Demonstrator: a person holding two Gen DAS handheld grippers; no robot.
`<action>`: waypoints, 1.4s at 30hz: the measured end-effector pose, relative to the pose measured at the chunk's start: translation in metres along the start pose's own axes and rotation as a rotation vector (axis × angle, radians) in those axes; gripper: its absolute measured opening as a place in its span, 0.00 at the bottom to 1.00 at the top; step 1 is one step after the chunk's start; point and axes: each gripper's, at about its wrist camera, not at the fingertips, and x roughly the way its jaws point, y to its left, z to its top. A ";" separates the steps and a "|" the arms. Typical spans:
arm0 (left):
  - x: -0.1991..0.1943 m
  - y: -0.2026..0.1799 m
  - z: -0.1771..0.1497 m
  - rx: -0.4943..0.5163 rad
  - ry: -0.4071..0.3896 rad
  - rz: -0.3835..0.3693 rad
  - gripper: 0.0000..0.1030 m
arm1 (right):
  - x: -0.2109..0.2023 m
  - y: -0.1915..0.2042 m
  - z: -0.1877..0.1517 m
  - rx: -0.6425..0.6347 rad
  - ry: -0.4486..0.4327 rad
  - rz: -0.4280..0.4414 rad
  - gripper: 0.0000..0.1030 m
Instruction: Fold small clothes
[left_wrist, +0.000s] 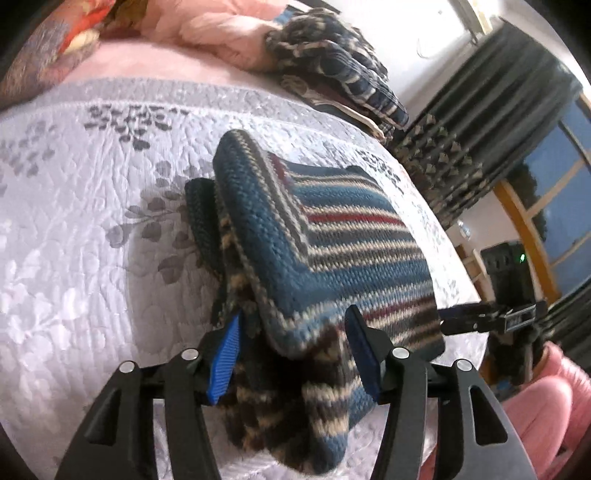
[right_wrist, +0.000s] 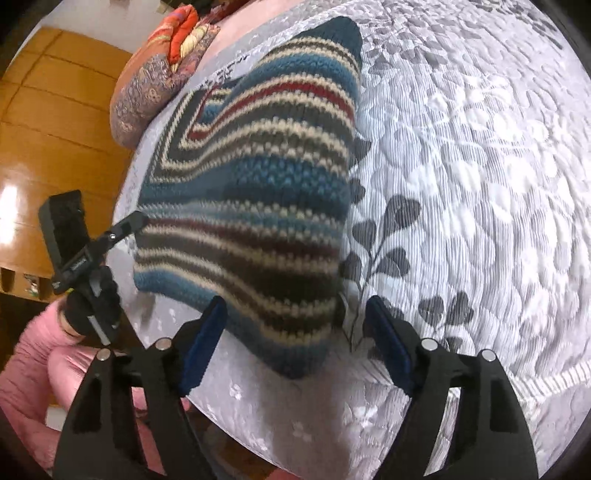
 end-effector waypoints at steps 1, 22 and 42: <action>0.000 -0.002 -0.003 0.011 0.005 0.009 0.55 | 0.002 0.001 -0.002 -0.004 0.006 -0.008 0.72; 0.001 -0.011 -0.018 0.014 0.143 0.188 0.60 | -0.017 0.057 0.020 -0.112 -0.054 -0.265 0.88; -0.075 -0.081 -0.031 -0.047 0.017 0.453 0.80 | -0.049 0.105 -0.019 0.091 -0.160 -0.444 0.89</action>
